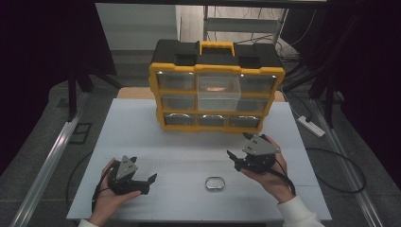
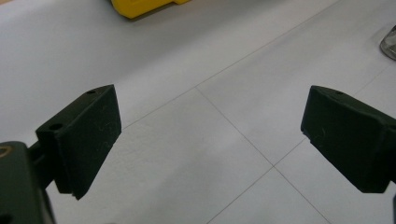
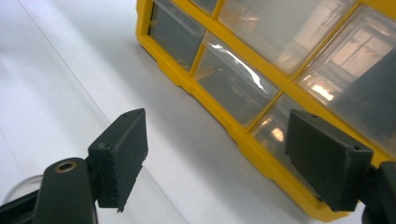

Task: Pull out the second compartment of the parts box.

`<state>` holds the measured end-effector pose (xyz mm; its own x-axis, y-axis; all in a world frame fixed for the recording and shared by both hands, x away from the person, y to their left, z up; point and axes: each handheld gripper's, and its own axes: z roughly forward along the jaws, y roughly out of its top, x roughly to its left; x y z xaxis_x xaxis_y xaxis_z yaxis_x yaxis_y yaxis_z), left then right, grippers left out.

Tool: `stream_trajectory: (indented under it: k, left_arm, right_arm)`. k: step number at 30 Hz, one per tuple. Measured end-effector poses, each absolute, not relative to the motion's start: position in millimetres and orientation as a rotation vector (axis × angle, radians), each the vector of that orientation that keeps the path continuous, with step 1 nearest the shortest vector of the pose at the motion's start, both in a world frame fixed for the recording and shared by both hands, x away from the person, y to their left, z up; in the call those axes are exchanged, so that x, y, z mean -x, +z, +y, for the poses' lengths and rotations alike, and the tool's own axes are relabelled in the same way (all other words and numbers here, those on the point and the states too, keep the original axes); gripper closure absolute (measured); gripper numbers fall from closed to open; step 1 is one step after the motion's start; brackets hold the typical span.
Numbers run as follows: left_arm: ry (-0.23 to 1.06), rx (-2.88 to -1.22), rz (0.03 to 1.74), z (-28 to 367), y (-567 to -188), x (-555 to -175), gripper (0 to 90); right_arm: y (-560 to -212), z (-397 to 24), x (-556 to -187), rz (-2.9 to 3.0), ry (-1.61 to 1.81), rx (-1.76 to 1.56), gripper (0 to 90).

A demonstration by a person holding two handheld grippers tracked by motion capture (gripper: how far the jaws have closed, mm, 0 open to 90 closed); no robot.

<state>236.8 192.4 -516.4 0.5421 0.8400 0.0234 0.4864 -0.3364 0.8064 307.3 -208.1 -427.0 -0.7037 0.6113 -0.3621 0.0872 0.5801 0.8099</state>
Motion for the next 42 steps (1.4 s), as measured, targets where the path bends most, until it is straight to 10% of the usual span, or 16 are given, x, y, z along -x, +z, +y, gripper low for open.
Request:
stream_trajectory:
  k: [42]
  left_arm:
    - [0.564,-2.016,1.026,183,-515,-245,5.7]
  right_arm:
    - [-434,-222,-311,2.423,1.216,-0.680,20.9]
